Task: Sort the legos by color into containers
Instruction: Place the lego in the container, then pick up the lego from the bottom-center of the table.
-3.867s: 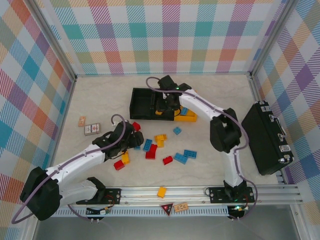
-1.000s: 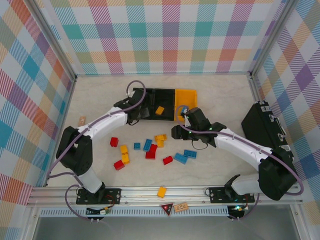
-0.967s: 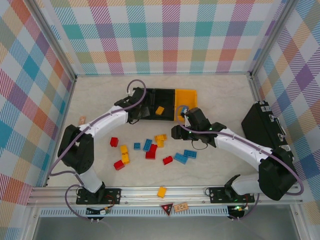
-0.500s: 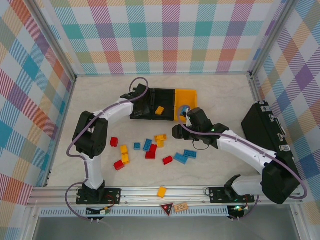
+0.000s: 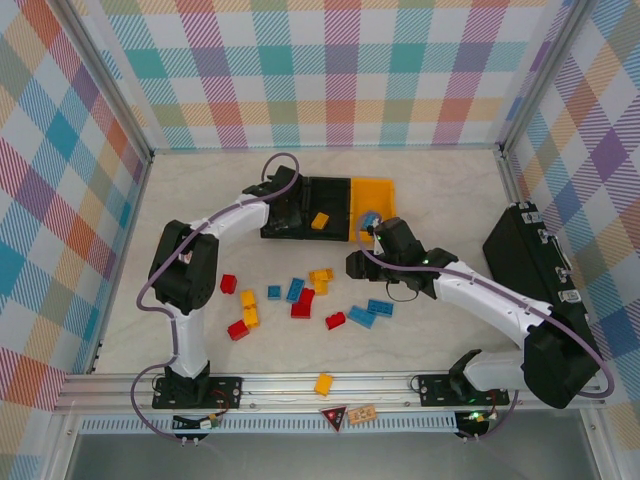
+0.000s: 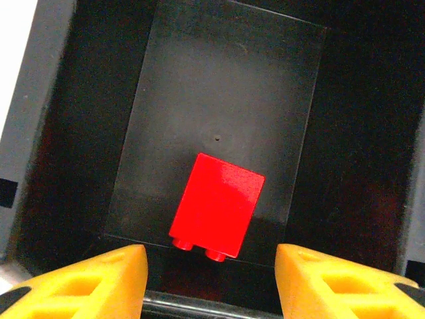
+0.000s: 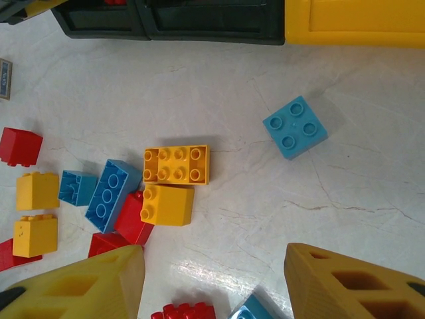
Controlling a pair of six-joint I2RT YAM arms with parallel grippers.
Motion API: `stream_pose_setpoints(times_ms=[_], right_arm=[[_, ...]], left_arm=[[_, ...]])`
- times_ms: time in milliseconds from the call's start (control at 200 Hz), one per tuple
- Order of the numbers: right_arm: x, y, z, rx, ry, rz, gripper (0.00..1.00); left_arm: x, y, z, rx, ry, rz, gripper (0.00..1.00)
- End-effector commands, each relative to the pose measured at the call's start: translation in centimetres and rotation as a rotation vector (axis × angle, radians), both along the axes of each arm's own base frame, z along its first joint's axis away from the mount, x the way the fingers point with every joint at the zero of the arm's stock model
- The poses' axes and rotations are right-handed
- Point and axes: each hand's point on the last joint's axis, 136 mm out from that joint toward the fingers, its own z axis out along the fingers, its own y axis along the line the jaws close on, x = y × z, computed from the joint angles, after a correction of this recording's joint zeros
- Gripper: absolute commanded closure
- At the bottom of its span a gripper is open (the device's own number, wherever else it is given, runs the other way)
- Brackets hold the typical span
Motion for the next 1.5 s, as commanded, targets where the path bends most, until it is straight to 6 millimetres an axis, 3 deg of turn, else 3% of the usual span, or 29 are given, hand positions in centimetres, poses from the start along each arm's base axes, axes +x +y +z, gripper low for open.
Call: stream_pose_setpoints(times_ms=[0, 275, 490, 980, 1305, 1485, 1495], right_arm=[[0.2, -0.2, 0.6, -0.022, -0.02, -0.004, 0.41], [0.5, -0.9, 0.7, -0.076, -0.023, -0.008, 0.41], [0.3, -1.3, 0.5, -0.109, 0.001, -0.015, 0.39], [-1.5, -3.6, -1.7, -0.245, 0.09, -0.007, 0.35], [-4.9, -6.1, -5.8, -0.361, 0.253, 0.012, 0.29], [-6.0, -6.0, -7.5, -0.341, 0.341, -0.031, 0.21], [-6.0, -6.0, -7.6, -0.337, 0.347, -0.034, 0.18]], left_arm=[[-0.9, 0.0, 3.2, -0.056, -0.039, -0.013, 0.46], [-4.2, -0.5, 5.5, -0.129, -0.057, -0.081, 0.45], [-7.2, -1.5, 6.0, -0.199, -0.046, -0.165, 0.44], [-14.4, -3.3, 4.3, -0.335, 0.012, -0.298, 0.44], [-15.7, -3.7, 3.1, -0.356, 0.039, -0.305, 0.43], [-15.8, -4.1, 2.1, -0.367, 0.062, -0.301, 0.43], [-15.8, -4.1, 2.1, -0.366, 0.064, -0.301, 0.43]])
